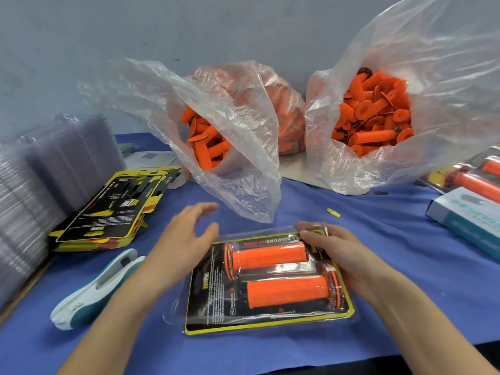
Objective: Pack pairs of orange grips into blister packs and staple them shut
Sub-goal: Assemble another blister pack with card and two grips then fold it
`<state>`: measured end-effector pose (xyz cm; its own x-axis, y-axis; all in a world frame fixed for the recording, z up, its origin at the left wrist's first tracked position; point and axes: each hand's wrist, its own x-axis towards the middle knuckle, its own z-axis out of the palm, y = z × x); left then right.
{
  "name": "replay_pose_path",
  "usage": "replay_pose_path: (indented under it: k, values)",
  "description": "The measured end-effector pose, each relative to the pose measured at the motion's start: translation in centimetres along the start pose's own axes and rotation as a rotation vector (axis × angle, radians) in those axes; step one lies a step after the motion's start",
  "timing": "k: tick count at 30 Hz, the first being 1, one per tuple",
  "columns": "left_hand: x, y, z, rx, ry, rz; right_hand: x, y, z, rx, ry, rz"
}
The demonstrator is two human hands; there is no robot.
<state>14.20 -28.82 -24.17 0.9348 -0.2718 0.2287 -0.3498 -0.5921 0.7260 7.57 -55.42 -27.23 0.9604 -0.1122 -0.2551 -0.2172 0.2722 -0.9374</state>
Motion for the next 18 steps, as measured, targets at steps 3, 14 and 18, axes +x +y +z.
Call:
replay_pose_path:
  k: [3, 14, 18]
  values:
    - [3.0, 3.3, 1.0, 0.112, -0.267, 0.176, 0.1, 0.0, 0.1, -0.018, 0.000, -0.032]
    - [6.8, 5.6, 6.4, 0.427, -0.562, 0.343, 0.5, -0.1, -0.2, -0.018, -0.027, -0.088]
    - [6.8, 5.3, 7.2, 0.462, -0.588, 0.382, 0.5, -0.2, -0.5, 0.016, -0.093, -0.010]
